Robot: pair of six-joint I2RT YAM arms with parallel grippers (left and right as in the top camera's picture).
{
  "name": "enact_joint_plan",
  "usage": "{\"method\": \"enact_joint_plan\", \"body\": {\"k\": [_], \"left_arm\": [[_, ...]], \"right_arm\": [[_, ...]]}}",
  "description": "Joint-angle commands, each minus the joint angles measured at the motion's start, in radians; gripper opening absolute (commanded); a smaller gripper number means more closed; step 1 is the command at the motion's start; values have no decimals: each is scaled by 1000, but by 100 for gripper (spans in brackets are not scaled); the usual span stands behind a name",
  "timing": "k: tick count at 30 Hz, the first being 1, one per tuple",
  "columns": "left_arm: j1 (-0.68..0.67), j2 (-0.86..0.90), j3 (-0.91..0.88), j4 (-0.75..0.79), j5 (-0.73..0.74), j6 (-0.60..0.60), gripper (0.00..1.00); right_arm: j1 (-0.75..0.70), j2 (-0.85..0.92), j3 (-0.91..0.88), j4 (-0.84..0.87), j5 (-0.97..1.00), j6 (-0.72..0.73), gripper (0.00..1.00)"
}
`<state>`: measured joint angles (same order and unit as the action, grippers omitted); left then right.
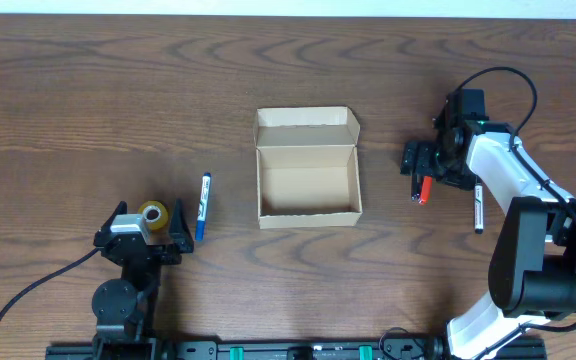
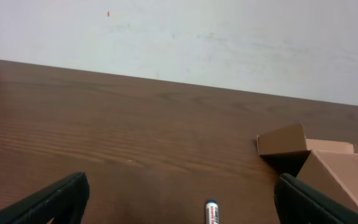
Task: Pack container
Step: 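Move the right gripper over the red stapler and grasp it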
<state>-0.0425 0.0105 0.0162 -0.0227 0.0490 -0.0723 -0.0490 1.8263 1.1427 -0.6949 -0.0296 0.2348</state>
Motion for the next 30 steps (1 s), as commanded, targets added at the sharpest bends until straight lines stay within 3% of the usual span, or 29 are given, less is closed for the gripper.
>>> {"method": "enact_joint_plan", "body": {"k": [1, 12, 14, 16, 27, 30], "left_arm": [[-4, -4, -11, -51, 7, -7, 95], [-4, -4, -11, -51, 7, -6, 95], [-4, -4, -11, -51, 6, -7, 95], [-4, -4, -11, -51, 6, -6, 95], [-4, -4, -11, -51, 6, -7, 95], [-4, -4, -11, -51, 6, -6, 95]], "right_arm": [[16, 25, -7, 6, 19, 50, 99], [49, 117, -7, 19, 14, 57, 99], [52, 119, -7, 19, 12, 57, 93], [53, 119, -7, 19, 9, 58, 84], [52, 119, -7, 21, 3, 57, 3], [52, 119, -7, 22, 2, 56, 1]]}}
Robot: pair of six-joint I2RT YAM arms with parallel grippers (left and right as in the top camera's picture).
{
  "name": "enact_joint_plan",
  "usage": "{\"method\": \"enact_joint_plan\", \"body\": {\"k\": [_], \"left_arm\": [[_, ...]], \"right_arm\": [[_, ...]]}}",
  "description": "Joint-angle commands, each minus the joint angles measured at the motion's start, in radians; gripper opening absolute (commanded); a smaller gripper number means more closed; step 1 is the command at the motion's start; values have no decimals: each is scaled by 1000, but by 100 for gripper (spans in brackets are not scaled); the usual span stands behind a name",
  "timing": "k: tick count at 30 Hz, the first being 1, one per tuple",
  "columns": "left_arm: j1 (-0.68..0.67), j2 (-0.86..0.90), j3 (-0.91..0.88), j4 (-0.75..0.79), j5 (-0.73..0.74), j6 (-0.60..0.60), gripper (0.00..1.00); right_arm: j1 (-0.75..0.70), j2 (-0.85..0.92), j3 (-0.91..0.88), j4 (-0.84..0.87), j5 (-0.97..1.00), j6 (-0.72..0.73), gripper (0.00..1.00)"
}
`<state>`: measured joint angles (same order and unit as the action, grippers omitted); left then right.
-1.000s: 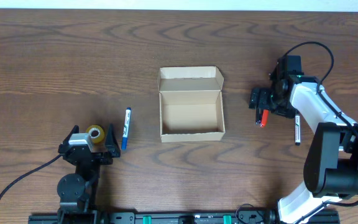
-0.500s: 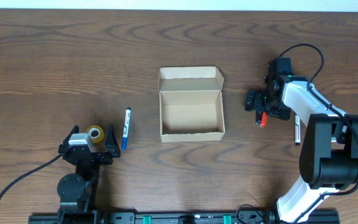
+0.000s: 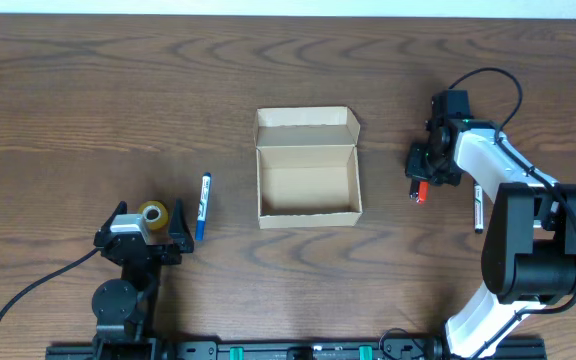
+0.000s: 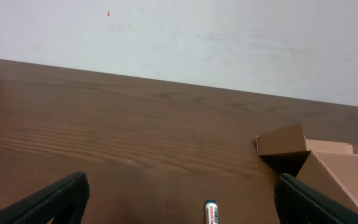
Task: Pack container
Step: 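Move the right gripper over the red stapler and grasp it, then carry the red stapler into the cardboard box and lower it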
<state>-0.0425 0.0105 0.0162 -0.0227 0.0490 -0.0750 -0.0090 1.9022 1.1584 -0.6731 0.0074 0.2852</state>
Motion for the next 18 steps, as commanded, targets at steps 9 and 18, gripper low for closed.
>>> {"method": "enact_joint_plan", "body": {"k": [9, 18], "left_arm": [[-4, -4, -11, -51, 7, -4, 95], [-4, -4, -11, -51, 6, -4, 96]], "right_arm": [[13, -55, 74, -52, -69, -47, 1], [131, -348, 177, -92, -176, -243, 1]]}}
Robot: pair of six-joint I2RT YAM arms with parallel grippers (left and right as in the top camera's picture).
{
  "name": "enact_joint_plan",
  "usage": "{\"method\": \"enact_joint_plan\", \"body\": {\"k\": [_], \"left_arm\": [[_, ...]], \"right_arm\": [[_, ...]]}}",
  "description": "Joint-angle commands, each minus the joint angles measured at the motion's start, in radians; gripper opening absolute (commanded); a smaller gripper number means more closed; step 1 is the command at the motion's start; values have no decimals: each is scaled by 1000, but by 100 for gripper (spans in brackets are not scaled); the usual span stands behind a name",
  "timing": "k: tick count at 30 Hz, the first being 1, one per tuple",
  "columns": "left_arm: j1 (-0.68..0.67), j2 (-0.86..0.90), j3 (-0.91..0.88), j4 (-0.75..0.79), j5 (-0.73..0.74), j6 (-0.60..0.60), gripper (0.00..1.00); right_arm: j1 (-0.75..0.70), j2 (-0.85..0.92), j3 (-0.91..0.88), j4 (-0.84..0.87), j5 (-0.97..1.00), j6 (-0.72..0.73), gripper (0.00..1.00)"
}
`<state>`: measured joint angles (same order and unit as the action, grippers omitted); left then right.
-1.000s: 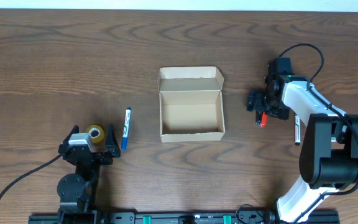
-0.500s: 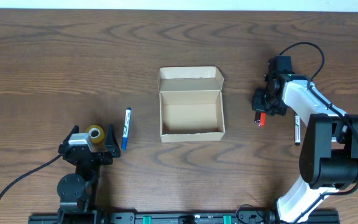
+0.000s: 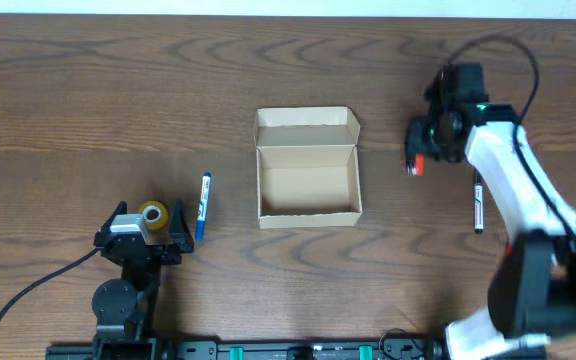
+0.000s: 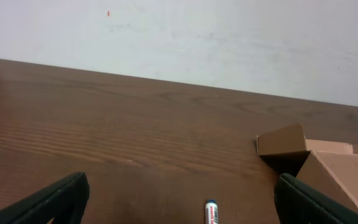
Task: Pack container
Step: 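Carry the red stapler into the cardboard box and lower it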
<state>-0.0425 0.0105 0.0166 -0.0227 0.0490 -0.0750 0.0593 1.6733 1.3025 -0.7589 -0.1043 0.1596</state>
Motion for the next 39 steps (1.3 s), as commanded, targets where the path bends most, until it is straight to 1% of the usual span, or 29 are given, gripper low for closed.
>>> {"method": "enact_joint_plan", "body": {"k": [1, 6, 7, 8, 11, 16, 20, 25, 29, 32, 39], "left_arm": [[-4, -4, -12, -51, 7, -4, 95], [-4, -4, -12, -51, 7, -4, 96], [-4, -4, -12, -51, 7, -4, 95], [-4, -4, -12, -51, 7, -4, 95], [-4, -4, -12, -51, 7, -4, 95], [-4, -4, -12, -51, 8, -5, 95], [-4, -4, -12, -50, 13, -5, 95], [-4, -4, -12, -50, 15, -19, 96], [-4, -4, -12, -50, 15, -19, 95], [-4, -4, -12, -50, 15, -19, 95], [-4, -4, -12, -50, 15, -19, 95]], "right_arm": [[85, -150, 33, -7, -85, -160, 1], [234, -274, 33, -81, -240, -484, 1], [270, -286, 33, -115, -254, -566, 1], [315, -294, 33, -161, -263, -691, 1], [407, -294, 33, -254, -263, -937, 1], [501, -293, 33, -275, -236, -1138, 1], [508, -285, 33, -198, -212, -1154, 1], [489, -206, 33, -124, -202, -1172, 1], [483, -110, 33, -121, -183, -1236, 1], [482, -45, 33, -119, -146, -1255, 1], [465, 91, 33, -119, -138, -1262, 1]]}}
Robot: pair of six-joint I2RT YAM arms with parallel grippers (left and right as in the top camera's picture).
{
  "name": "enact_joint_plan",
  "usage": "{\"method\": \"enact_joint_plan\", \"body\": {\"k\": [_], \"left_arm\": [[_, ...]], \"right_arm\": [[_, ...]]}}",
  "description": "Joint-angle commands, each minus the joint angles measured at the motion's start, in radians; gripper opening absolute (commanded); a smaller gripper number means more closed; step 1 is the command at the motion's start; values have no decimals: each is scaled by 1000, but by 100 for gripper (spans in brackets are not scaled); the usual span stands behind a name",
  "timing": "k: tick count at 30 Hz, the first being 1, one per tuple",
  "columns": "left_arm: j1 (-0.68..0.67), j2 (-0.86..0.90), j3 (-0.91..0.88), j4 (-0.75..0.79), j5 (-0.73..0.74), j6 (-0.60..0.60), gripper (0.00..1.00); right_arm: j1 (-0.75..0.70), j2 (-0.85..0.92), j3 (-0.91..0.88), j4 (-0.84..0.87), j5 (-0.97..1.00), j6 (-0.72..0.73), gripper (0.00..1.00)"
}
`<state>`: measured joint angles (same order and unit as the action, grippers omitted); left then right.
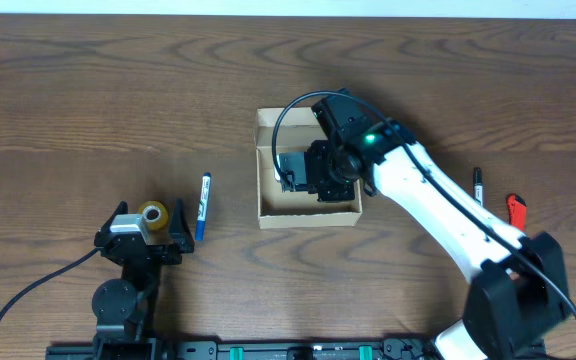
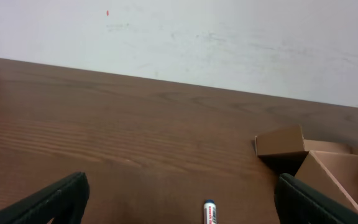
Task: Pack container
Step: 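Carry the red stapler into the cardboard box and lower it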
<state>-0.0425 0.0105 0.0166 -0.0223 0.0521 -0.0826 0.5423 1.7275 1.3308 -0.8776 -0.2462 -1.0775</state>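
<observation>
The open cardboard box [image 1: 307, 212] stands mid-table with its lid flap folded back. My right gripper [image 1: 300, 172] reaches down into the box from the right; its jaws are hidden under the wrist, and I cannot tell if they hold anything. A red marker [image 1: 515, 210] lies on the table far right, next to a black marker [image 1: 478, 187]. A blue marker [image 1: 202, 205] [image 2: 210, 213] lies left of the box. My left gripper [image 1: 143, 238] [image 2: 179, 208] rests near the front edge, open and empty, the blue marker just ahead of it. The box corner [image 2: 281, 142] shows at right.
The right arm's white link [image 1: 438, 210] slants across the table from the front right to the box. A cable [image 1: 28, 290] trails from the left arm base. A yellow round part [image 1: 151, 211] sits at the left wrist.
The right gripper was right of the box with the red marker at its jaws; now it is over the box's inside. The red marker lies far right beside the black one. Left arm unchanged.
The right gripper was down at the red marker right of the box, then closer on it, then higher with the marker in its jaws. Now the gripper is inside the box and the red marker lies on the table far right. The left gripper stayed open and still.
</observation>
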Motion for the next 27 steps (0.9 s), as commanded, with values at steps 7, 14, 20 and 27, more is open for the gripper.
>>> {"method": "enact_joint_plan", "body": {"k": [7, 14, 20, 27], "left_arm": [[-4, -4, -12, -51, 12, -11, 95], [-4, -4, -12, -50, 12, -11, 95], [-4, -4, -12, -50, 12, -11, 95], [-4, -4, -12, -50, 12, -11, 95]], "right_arm": [[-20, 174, 4, 12, 2, -46, 1], [-19, 264, 4, 29, -16, -46, 1], [-19, 262, 5, 40, -16, -15, 19], [-18, 222, 46, 25, -17, 0, 32]]}}
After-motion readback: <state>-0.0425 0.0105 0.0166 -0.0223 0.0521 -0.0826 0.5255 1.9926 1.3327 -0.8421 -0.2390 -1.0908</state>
